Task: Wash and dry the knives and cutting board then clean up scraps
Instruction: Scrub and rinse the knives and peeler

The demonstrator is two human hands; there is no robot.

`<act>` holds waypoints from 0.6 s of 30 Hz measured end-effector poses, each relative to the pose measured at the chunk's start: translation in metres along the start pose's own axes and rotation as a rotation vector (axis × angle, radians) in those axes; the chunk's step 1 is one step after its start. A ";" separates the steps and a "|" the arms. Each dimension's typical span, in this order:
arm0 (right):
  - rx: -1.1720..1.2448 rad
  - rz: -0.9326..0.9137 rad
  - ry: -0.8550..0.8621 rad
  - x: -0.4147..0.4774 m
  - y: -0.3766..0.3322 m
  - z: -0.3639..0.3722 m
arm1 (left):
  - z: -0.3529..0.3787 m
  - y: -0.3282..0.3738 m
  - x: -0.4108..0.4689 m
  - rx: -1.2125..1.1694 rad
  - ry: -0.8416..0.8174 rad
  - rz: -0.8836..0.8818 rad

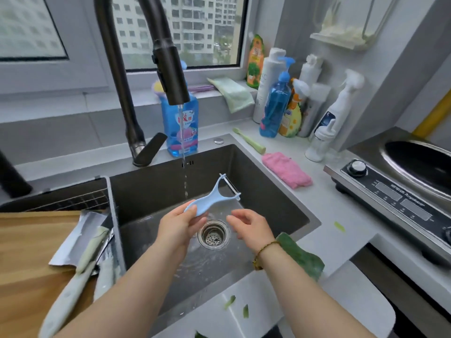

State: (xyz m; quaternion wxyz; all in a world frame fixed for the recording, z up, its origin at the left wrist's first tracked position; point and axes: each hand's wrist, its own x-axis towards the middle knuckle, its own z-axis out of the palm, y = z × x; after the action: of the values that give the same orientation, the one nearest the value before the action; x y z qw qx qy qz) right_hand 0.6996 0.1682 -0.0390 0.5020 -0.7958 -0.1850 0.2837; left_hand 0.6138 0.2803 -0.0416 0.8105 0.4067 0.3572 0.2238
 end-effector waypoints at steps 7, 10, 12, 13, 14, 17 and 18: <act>0.314 0.163 -0.146 0.048 -0.035 0.067 | -0.014 0.018 0.013 -0.007 0.038 0.010; 0.275 0.196 -0.151 0.064 -0.042 0.078 | -0.022 0.025 0.023 0.050 0.085 0.013; 0.268 0.231 -0.126 0.072 -0.047 0.082 | -0.023 0.026 0.028 0.072 0.098 0.010; 0.261 0.239 -0.112 0.077 -0.048 0.084 | -0.024 0.026 0.030 0.075 0.102 0.006; 0.261 0.239 -0.102 0.081 -0.049 0.086 | -0.025 0.026 0.033 0.078 0.106 0.001; 0.236 0.210 -0.146 0.089 -0.047 0.091 | -0.029 0.026 0.041 0.091 0.124 -0.018; 0.212 0.193 -0.199 0.090 -0.045 0.093 | -0.031 0.026 0.044 0.096 0.130 -0.025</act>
State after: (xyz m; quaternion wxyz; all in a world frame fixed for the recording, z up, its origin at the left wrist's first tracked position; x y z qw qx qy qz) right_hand 0.7090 0.3040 -0.0537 0.5327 -0.7205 -0.1256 0.4258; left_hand 0.6161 0.3392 -0.0505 0.7679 0.4251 0.4244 0.2224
